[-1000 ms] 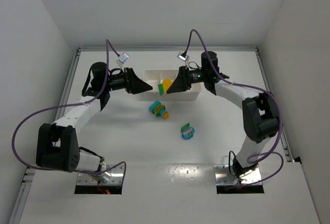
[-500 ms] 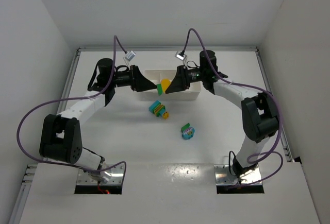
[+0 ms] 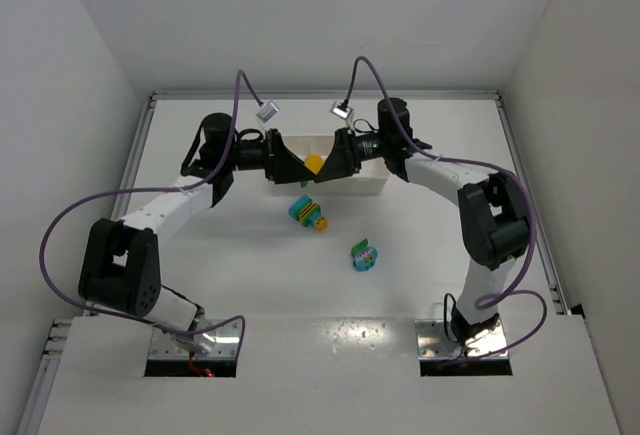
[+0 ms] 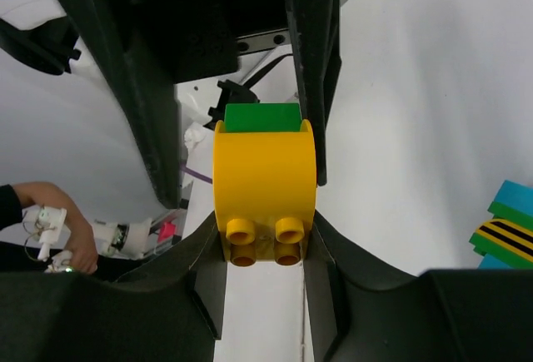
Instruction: Sort the legos into containers by color
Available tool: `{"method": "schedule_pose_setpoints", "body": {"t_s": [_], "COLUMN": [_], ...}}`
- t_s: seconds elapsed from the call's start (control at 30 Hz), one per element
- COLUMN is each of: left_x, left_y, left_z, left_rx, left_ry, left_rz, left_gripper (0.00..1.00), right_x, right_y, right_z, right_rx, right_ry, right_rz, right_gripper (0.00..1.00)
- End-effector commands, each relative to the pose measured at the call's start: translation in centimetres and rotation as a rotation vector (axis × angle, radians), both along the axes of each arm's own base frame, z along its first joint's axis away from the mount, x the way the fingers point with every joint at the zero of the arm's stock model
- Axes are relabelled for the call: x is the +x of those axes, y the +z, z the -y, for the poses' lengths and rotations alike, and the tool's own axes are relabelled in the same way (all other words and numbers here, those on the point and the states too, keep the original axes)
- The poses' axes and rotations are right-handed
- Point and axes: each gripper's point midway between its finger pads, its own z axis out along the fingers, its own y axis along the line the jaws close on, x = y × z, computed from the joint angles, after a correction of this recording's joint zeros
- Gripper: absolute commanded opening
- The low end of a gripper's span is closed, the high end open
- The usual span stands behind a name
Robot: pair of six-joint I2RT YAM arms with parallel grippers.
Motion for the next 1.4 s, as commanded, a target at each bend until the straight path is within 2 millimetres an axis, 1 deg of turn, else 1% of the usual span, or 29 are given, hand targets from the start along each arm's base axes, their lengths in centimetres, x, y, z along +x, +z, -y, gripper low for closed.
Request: {"method": "schedule_pose_setpoints", "body": {"t_s": [0.0,0.1,0.27,0.3,0.43,0.5,0.53,0.6,0.63,0.7,0.73,0.77,0.8,0.83,0.87,0.9,0.93,0.97,1.0,1.03,1.07,1.1,1.13,1.17,1.2,1.23,1.3,1.33,1.37], "left_x": [0.5,0.6,0.6,0.4,0.7,0.9,1.0,0.9,0.9,1.6,1.7,2.4,2.9,3.2,3.6,4.6,4.9,5.3,6.2,7.4,7.7,8.3,9.4,9.9,10.5,11.6,12.9,13.8,14.0], "left_y": [1.6,1.2,0.9,0.4,0.4,0.4,0.5,0.3,0.3,0.6,0.2,-0.1,0.0,0.4,-0.2,-0.4,-0.7,-1.3,-1.3,-2.3,-3.2,-3.8,-3.4,-4.6,-4.9,-4.4,-6.3,-6.3,-7.1], "left_z": [0.2,0.2,0.2,0.1,-0.2,-0.4,-0.4,-0.4,-0.4,-0.8,-0.7,-1.4,-1.8,-2.3,-2.9,-4.0,-4.6,-4.9,-5.3,-5.7,-5.7,-5.7,-5.4,-5.1,-5.0,-4.6,-4.9,-5.0,-5.1], "left_rx": [-0.016,-0.014,-0.002,0.003,0.004,0.004,0.001,0.001,0.001,0.002,0.007,0.015,0.019,0.022,0.038,0.061,0.078,0.104,0.143,0.196,0.229,0.273,0.307,0.345,0.374,0.403,0.473,0.496,0.509], "left_ry": [-0.029,-0.029,-0.031,-0.032,-0.022,-0.013,-0.013,-0.013,-0.013,0.016,0.016,0.046,0.069,0.093,0.118,0.176,0.204,0.235,0.273,0.344,0.359,0.379,0.418,0.419,0.426,0.462,0.491,0.527,0.533], "left_rz": [0.084,0.075,0.080,0.059,0.059,0.059,0.072,0.073,0.073,0.082,0.063,0.059,0.055,0.080,0.055,0.079,0.072,0.062,0.103,0.094,0.070,0.083,0.110,0.087,0.104,0.129,0.101,0.110,0.098], "left_gripper": [0.67,0.56,0.55,0.55,0.55,0.50,0.40,0.24,0.11,0.06,0.04,0.00,0.00,0.00,0.00,0.00,0.00,0.00,0.00,0.00,0.00,0.01,0.01,0.01,0.03,0.04,0.04,0.06,0.06], "right_x": [0.9,0.9,1.5,1.5,1.2,1.4,1.2,1.1,1.0,1.3,1.1,1.3,2.2,2.4,2.7,4.2,4.4,5.2,7.1,8.1,9.7,11.1,11.8,12.7,13.6,14.4,15.5,15.7,16.0], "right_y": [2.6,2.6,2.4,2.4,2.2,1.8,2.2,2.1,2.0,1.8,1.4,0.9,0.4,0.4,0.0,-0.8,-1.4,-2.1,-2.6,-3.5,-5.6,-6.0,-6.7,-7.7,-7.8,-8.3,-8.4,-9.5,-9.5], "right_z": [-0.3,-0.3,0.8,0.8,1.4,1.8,1.8,1.9,1.9,2.2,2.3,2.8,3.7,4.3,5.0,6.3,7.3,8.0,8.9,9.8,11.6,12.4,12.8,14.0,14.0,14.5,14.8,15.1,14.9], "right_rx": [0.051,0.051,0.046,0.046,0.041,0.037,0.040,0.040,0.035,0.033,0.026,0.018,0.009,-0.001,-0.010,-0.030,-0.076,-0.112,-0.180,-0.236,-0.372,-0.440,-0.497,-0.575,-0.604,-0.659,-0.682,-0.709,-0.720], "right_ry": [0.010,0.010,-0.020,-0.020,-0.031,-0.042,-0.042,-0.032,-0.032,-0.040,-0.040,-0.053,-0.095,-0.120,-0.147,-0.209,-0.246,-0.289,-0.380,-0.422,-0.539,-0.598,-0.618,-0.673,-0.686,-0.720,-0.734,-0.734,-0.735], "right_rz": [0.110,0.110,0.102,0.102,0.093,0.083,0.091,0.091,0.078,0.087,0.068,0.054,0.049,0.033,0.030,0.069,0.016,0.018,0.051,0.109,0.092,0.116,0.156,0.163,0.186,0.202,0.221,0.217,0.235], "right_gripper": [0.00,0.00,0.00,0.00,0.00,0.00,0.00,0.00,0.00,0.00,0.00,0.00,0.00,0.00,0.00,0.00,0.00,0.00,0.00,0.00,0.00,0.00,0.00,0.00,0.00,0.00,0.00,0.00,0.00]}}
